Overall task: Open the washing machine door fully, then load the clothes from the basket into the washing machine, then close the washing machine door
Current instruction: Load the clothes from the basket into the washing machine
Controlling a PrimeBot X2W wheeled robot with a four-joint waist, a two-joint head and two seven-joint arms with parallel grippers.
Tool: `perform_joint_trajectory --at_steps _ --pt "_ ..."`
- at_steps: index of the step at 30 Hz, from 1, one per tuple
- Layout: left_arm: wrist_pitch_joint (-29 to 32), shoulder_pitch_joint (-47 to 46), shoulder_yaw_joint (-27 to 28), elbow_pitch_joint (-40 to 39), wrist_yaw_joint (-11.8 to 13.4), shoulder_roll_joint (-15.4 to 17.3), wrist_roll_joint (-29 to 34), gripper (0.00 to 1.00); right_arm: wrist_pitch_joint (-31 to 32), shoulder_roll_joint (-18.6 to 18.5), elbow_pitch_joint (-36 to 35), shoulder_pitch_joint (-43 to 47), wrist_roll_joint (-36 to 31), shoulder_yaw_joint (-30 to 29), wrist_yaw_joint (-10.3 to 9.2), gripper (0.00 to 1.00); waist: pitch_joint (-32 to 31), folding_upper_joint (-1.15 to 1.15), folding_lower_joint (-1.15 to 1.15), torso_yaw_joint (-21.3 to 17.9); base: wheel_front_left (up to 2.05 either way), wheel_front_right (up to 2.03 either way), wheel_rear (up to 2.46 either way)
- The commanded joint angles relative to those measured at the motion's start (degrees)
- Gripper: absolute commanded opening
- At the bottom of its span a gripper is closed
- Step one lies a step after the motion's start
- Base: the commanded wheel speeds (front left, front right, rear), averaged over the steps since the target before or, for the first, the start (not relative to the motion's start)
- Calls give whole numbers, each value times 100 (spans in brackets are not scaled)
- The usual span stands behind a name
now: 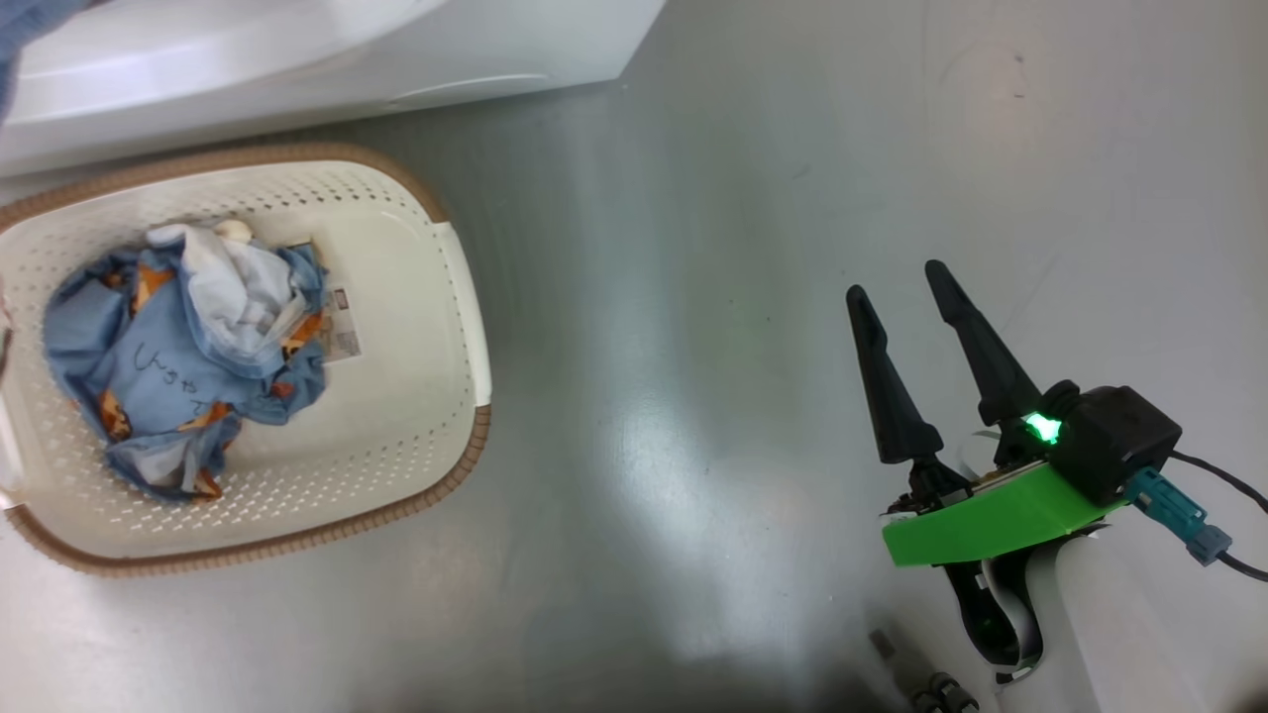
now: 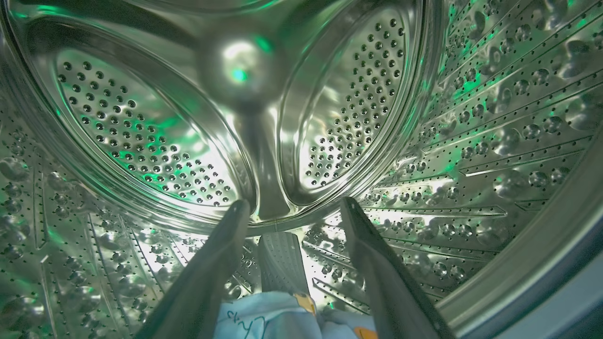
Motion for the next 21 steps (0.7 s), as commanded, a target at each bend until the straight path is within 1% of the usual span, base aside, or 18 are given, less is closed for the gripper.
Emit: perform_joint_trajectory --at_steps 1,12,13,14,21 --pt "-20 221 139 -281 -17 242 53 100 -27 8 -114 79 16 81 9 100 -19 0 0 51 0 0 0" --pt "-20 1318 475 -1422 -18 116 -36 100 -27 8 -116 106 -12 6 9 100 -148 0 0 191 0 0 0" --pt "-20 1318 475 -1422 -18 116 -36 100 -27 8 -116 106 -12 6 9 100 -148 0 0 191 0 0 0" --pt "-20 1573 554 -1658 -18 89 -14 100 -27 8 -116 125 -16 -4 9 100 -177 0 0 212 0 0 0" --pt "-20 2450 794 -2450 -18 -22 87 100 -27 8 -97 163 -26 -29 9 100 -271 0 0 279 0 0 0"
